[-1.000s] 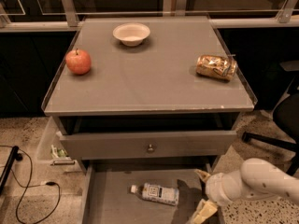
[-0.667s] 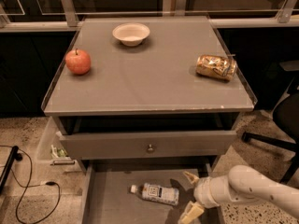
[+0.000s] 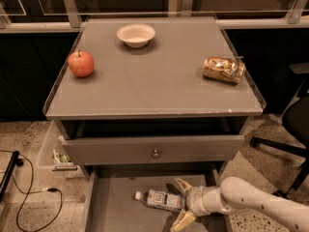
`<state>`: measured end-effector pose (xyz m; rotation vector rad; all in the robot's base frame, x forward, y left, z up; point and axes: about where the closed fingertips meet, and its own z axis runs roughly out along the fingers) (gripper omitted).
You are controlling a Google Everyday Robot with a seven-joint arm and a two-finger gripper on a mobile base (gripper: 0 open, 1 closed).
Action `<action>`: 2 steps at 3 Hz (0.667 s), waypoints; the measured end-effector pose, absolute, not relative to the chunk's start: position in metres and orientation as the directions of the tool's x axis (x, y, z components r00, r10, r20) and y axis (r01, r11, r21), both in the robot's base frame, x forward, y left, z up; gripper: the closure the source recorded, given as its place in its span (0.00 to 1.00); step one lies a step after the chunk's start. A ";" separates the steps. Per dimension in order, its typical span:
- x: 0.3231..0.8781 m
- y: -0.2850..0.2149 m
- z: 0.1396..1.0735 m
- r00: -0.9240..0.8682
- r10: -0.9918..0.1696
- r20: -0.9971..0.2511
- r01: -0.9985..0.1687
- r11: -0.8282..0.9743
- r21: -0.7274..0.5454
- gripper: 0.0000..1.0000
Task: Pick blue plastic bottle from middle drawer and place on counter
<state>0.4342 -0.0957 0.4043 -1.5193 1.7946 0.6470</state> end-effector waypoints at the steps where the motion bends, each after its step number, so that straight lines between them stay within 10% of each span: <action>1: 0.443 -0.090 0.383 -0.069 -0.656 -0.752 -0.979 0.191 -0.077 0.00; 2: 0.450 -0.092 0.366 -0.085 -0.672 -0.736 -0.976 0.203 -0.073 0.00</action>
Offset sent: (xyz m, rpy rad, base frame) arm 0.0262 -0.0023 -0.0578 -0.0812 0.0037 -0.0388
